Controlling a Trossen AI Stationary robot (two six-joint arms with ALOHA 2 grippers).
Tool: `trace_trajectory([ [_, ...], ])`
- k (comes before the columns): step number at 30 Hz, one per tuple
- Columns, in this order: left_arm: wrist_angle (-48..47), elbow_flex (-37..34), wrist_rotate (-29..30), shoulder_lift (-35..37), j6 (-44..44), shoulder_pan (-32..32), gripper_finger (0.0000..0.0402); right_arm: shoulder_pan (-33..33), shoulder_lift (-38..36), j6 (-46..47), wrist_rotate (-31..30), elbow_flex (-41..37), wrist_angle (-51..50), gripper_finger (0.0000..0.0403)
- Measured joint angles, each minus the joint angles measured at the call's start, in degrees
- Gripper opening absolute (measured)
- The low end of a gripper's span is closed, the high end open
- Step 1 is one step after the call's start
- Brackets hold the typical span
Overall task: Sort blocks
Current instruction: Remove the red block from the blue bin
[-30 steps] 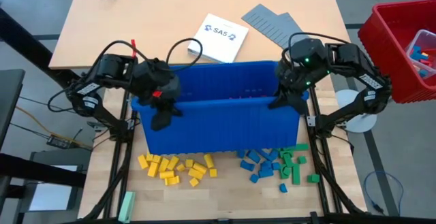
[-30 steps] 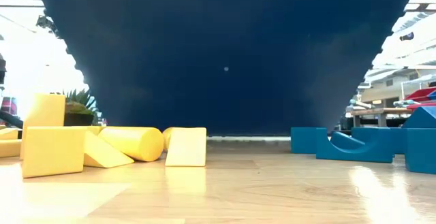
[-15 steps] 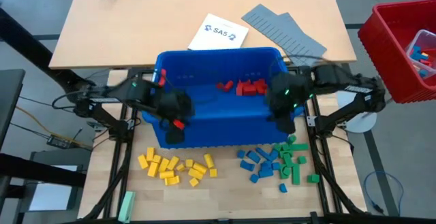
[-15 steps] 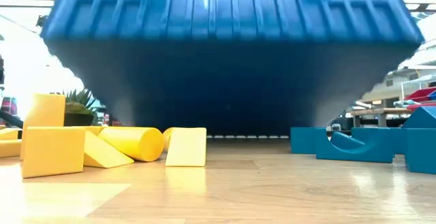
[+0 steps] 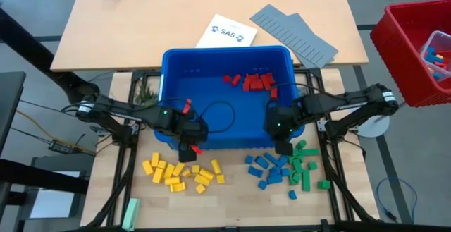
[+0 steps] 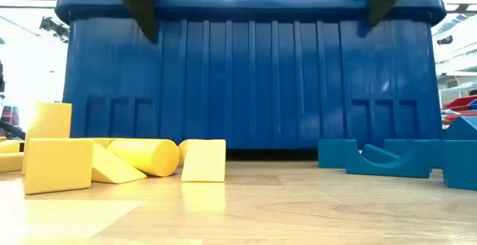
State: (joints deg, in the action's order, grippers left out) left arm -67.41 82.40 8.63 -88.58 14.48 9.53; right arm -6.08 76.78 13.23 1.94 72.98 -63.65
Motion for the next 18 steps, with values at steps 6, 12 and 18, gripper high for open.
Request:
trace_trajectory([
  [6,3.69,-2.01,-1.33,0.05,2.49,0.54,0.0112,-0.97,-0.05,-0.91,0.16,-1.73,1.52,0.0104],
  [12,4.75,-1.14,-6.89,0.03,1.03,-0.38,0.0144,-0.45,0.23,-0.88,0.47,-0.7,1.3,0.0168],
  [18,1.7,8.93,-15.98,0.11,-4.27,-1.43,0.016,0.96,0.08,-5.41,4.23,7.08,-7.25,0.0217],
])
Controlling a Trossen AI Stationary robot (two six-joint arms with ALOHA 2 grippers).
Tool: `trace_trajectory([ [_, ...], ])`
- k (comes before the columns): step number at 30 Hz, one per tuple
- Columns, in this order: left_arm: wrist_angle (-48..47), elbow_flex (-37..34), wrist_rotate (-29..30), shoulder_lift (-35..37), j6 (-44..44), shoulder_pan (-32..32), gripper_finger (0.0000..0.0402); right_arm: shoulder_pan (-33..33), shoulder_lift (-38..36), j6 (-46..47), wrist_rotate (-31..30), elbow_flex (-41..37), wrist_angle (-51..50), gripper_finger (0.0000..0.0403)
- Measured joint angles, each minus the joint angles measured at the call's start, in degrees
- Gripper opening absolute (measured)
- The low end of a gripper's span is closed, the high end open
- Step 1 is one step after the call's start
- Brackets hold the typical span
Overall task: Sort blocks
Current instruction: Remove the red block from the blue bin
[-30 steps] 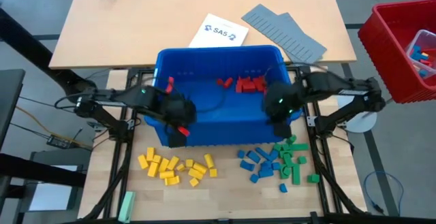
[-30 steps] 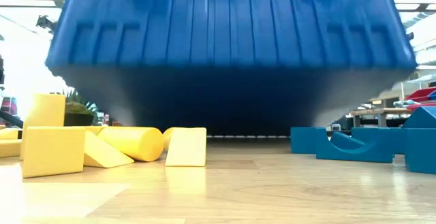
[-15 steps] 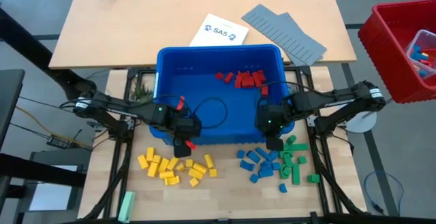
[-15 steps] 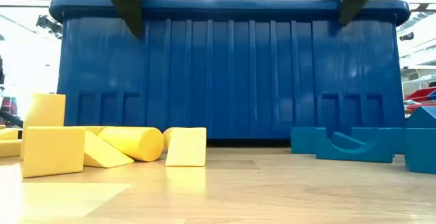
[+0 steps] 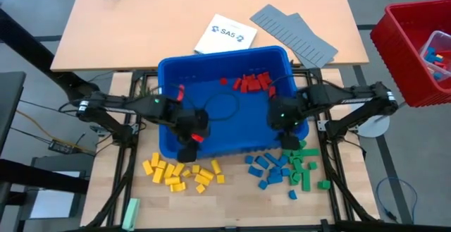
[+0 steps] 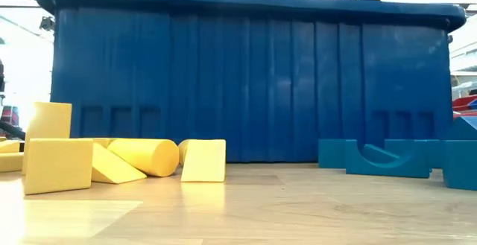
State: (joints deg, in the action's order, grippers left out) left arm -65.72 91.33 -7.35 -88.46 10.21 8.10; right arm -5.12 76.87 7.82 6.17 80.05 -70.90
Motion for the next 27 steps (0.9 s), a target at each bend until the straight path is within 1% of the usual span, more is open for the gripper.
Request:
trace_trajectory([
  [2,-1.69,3.32,1.72,0.25,-2.4,-0.23,0.0161,-0.01,-0.2,-2.21,-2.01,2.27,-1.42,0.0226],
  [6,-2.0,7.64,9.83,0.11,-6.24,-0.62,0.0162,-0.01,-0.14,-6.54,-8.24,3.75,-1.05,0.0233],
  [9,-2.29,10.8,15.15,0.25,-9.1,-1.59,0.0162,0.92,-0.16,-8.96,-13.13,3.95,-0.4,0.0231],
  [12,-0.55,12.97,18.46,1.29,-11.36,-4.31,0.0163,4.08,-0.16,-9.59,-13.72,3.95,2.22,0.0226],
  [16,0.95,12.02,18.44,4.59,-14.7,-9.89,0.0163,10.95,-0.12,-10.45,-9.44,3.69,6.57,0.0221],
  [18,1.7,9.7,18.21,6.43,-16.96,-13.53,0.0163,15.04,-0.12,-11.69,-7.97,3.21,7.97,0.0218],
  [20,4.5,6.57,17.88,8.36,-19.27,-17.39,0.0163,18.9,-0.12,-12.94,-6.64,2.33,10.62,0.0217],
  [23,10.94,1.0,14.21,11.07,-23.78,-23.18,0.0163,23.71,-0.12,-15.16,-3.98,-0.2,16.61,0.0217],
  [27,20.89,-6.88,9.42,12.52,-28.27,-29.54,0.0163,29.01,-0.1,-15.56,-1.96,-4.55,25.88,0.0216],
])
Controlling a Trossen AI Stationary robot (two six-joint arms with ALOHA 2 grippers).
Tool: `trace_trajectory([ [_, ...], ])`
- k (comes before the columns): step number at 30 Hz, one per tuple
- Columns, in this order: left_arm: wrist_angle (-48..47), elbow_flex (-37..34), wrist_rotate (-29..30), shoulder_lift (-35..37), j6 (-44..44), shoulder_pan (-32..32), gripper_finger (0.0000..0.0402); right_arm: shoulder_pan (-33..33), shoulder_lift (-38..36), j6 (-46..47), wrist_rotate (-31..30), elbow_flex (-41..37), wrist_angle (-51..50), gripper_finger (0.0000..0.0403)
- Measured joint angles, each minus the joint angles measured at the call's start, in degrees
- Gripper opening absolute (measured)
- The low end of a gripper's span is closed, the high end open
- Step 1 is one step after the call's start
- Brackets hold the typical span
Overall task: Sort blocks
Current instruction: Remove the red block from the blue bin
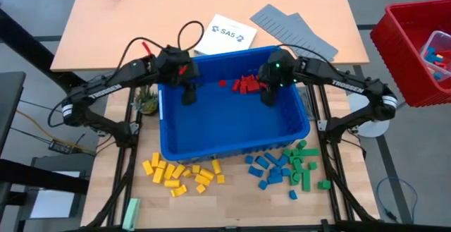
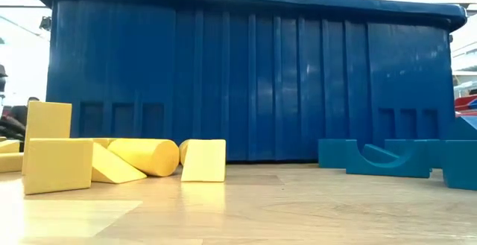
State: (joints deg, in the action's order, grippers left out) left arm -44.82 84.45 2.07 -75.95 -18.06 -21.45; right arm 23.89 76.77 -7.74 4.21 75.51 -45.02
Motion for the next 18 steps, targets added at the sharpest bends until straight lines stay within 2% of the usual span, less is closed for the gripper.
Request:
trace_trajectory([
  [3,3.84,-5.38,-2.31,0.16,-0.83,-4.3,0.0163,2.59,0.02,0.01,-0.4,-3.16,4.23,0.0215],
  [8,10.79,-12.12,-9.35,1.34,0.42,-10.34,0.0163,4.25,0.02,0.52,-9.75,-5.45,8.18,0.0215],
  [11,17.2,-15.97,-10.68,2.13,0.5,-12.63,0.0163,4.45,0.02,0.57,-12.58,-5.53,8.75,0.0214],
  [18,44.36,-26.81,-12.34,2.28,5.47,-16.13,0.0163,4.44,0.02,2.87,-12.16,-5.55,16.99,0.0216],
])
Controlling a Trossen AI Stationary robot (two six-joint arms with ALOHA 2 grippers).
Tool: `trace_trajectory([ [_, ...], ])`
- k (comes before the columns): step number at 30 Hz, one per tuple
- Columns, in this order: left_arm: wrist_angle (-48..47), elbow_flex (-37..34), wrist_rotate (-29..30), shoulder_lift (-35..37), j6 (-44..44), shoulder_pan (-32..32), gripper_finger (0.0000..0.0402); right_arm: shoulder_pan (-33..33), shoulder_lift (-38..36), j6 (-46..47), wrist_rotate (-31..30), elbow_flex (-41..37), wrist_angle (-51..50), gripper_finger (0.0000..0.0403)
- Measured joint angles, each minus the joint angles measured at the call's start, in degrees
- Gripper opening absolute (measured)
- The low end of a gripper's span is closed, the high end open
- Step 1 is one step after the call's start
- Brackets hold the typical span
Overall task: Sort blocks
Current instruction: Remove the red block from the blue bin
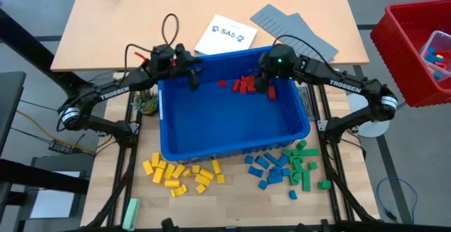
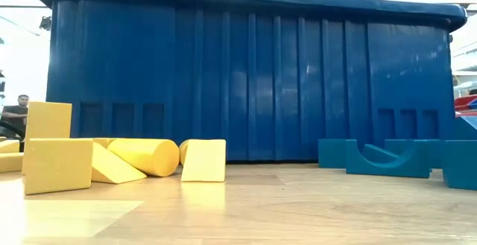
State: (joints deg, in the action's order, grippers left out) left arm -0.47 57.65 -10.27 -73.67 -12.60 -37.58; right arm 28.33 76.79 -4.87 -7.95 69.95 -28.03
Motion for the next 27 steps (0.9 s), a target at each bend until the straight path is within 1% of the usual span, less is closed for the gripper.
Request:
trace_trajectory([
  [1,3.21,-1.32,0.06,0.01,0.82,-0.33,0.0163,0.08,0.0,0.62,-0.3,0.0,1.06,0.0216],
  [3,6.7,-3.49,0.08,0.02,1.51,-0.89,0.0163,0.36,0.42,0.52,-0.79,0.0,3.39,0.0216],
  [6,7.58,-5.17,0.08,0.0,1.66,-1.14,0.0163,0.99,2.42,0.27,-1.05,0.0,6.78,0.0216],
  [9,7.88,-6.38,0.05,0.0,1.04,-1.1,0.0163,1.17,5.83,0.34,0.32,0.04,9.84,0.0217],
  [13,6.04,-6.69,-0.51,0.0,1.55,-1.06,0.0163,1.08,10.67,0.82,0.96,0.02,8.44,0.0217],
  [18,5.08,-6.66,-4.75,0.0,5.58,-0.99,0.0163,3.32,15.18,2.49,6.38,1.46,1.51,0.0232],
  [20,5.13,-6.66,-6.9,0.0,8.46,-0.99,0.0163,4.18,16.77,-0.22,8.9,2.11,-2.36,0.0244],
  [22,5.32,-6.66,-8.39,0.0,10.54,-0.99,0.0163,4.96,18.26,-5.44,10.21,2.14,-4.7,0.0256],
  [27,5.0,-6.66,-9.39,0.0,14.84,-0.64,0.0163,7.63,23.05,-16.91,10.35,2.15,-7.6,0.0271],
])
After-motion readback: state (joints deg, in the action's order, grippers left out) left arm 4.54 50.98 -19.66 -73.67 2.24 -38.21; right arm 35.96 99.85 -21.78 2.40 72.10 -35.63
